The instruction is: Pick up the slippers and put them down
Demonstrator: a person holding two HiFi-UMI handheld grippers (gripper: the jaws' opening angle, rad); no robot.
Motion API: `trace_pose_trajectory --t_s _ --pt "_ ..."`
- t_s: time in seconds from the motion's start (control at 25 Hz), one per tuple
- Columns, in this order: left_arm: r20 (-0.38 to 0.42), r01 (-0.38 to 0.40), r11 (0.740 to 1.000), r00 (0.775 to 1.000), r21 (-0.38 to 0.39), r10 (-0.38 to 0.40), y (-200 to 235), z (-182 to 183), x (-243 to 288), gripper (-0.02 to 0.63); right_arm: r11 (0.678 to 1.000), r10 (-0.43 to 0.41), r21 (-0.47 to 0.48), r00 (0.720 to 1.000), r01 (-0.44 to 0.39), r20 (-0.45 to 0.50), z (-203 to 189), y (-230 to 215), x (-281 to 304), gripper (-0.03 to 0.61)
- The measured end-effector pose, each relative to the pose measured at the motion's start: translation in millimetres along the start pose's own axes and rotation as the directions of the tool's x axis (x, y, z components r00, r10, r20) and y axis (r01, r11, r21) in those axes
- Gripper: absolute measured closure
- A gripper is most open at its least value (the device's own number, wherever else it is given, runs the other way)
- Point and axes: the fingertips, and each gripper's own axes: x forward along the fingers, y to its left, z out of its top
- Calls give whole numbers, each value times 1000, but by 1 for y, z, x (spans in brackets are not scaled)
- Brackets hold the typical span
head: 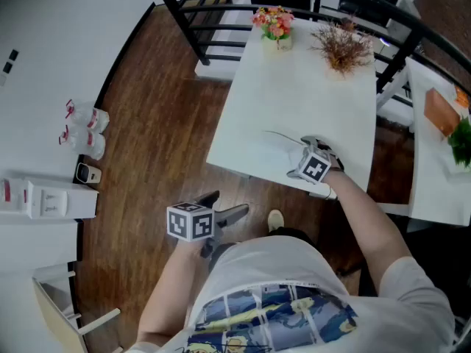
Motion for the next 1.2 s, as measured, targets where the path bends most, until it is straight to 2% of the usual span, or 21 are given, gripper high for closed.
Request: trace_pose_trajectory --t_s 0.08,0.24,0.32,0.64,0.84,0.96,1.2 --pt "6 -2 1000 1000 -12 3 -1 -1 2 129 999 42 33 999 -42 1 -6 -1 0 8" --pt "5 0 1000 1000 -15 0 -1 1 4 129 997 67 47 997 -68 32 -9 -4 -4 100" --pt "5 1 1000 1000 -10 -1 1 0 1 129 998 51 45 998 -52 27 -9 -3 -6 124" --pt "52 5 1000 999 2 -5 17 -20 -33 129 993 -36 112 999 36 -1 -10 9 -25 132" --pt "99 0 1000 995 -18 2 50 -52 -87 129 985 -85 155 996 80 25 32 39 -46 132" --pt "147 -10 999 989 -32 15 70 -73 -126 129 985 -115 137 992 108 43 68 61 -58 132" --pt "208 -59 996 976 -64 71 130 -142 -219 129 992 -102 81 992 95 81 151 163 -45 132"
